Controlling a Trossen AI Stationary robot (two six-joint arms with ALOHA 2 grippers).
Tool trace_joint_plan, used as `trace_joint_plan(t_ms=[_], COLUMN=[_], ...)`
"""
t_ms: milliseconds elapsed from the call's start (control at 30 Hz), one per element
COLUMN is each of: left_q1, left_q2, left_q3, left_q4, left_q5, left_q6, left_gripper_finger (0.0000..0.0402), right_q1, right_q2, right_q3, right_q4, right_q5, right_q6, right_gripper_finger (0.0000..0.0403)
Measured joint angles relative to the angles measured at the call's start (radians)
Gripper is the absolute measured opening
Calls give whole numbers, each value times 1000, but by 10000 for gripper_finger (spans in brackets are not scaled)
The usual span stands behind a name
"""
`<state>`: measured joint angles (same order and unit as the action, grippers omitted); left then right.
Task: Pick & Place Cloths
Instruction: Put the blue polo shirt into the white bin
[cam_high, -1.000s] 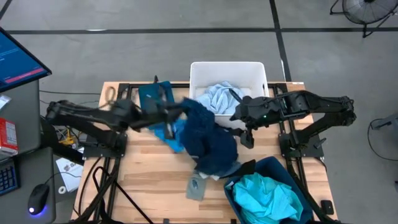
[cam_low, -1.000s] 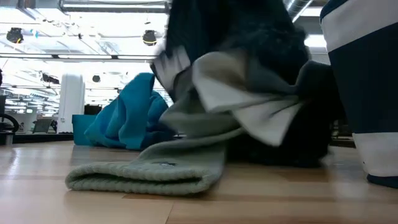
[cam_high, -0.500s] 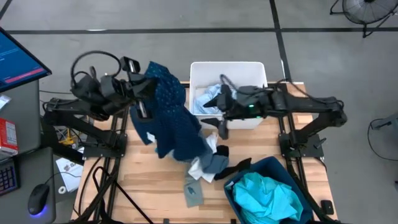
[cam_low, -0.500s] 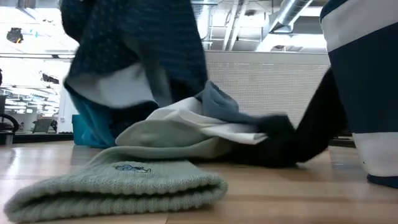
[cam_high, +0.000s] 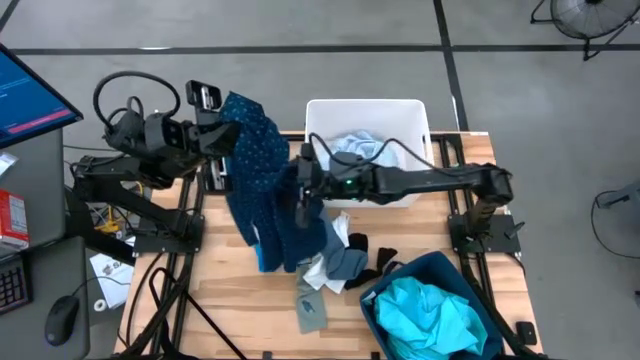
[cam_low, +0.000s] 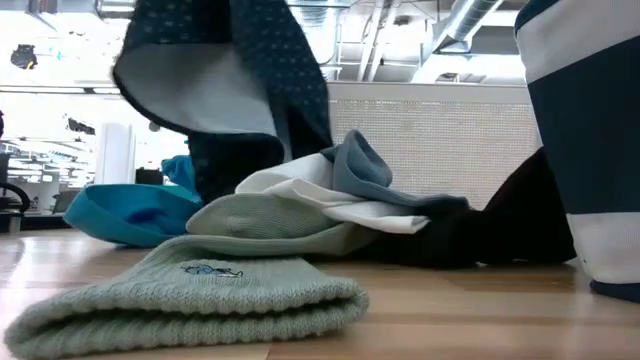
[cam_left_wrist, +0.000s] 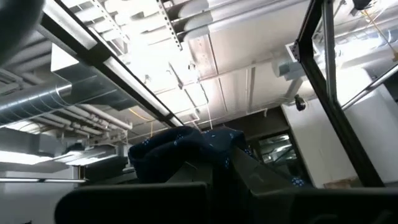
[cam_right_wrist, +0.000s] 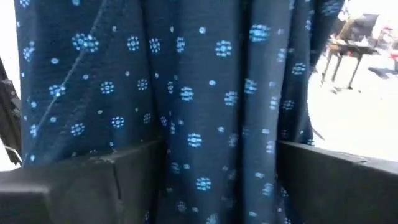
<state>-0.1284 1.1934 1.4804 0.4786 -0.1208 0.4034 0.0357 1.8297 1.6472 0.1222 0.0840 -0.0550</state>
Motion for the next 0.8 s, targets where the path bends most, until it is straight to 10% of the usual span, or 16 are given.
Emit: trace_joint_plan(t_ms=[300,600,800], left_q1=[6,7,1], left_q2=[15,21,19], left_q3=[6,5,6], left_q4=[-3,-11,-20], left_q5=[24,24,23], left_q6=[2,2,-64], left_gripper_finger=[0,0,0], right_q1=[2,-16,-89], right_q2=[165,181,88], right_q3=[52,88,104], right_q4=[151,49,-2], right_q5=[-196,-281,-271], right_q6=[55,79,116], right_gripper_finger=[291,24,4])
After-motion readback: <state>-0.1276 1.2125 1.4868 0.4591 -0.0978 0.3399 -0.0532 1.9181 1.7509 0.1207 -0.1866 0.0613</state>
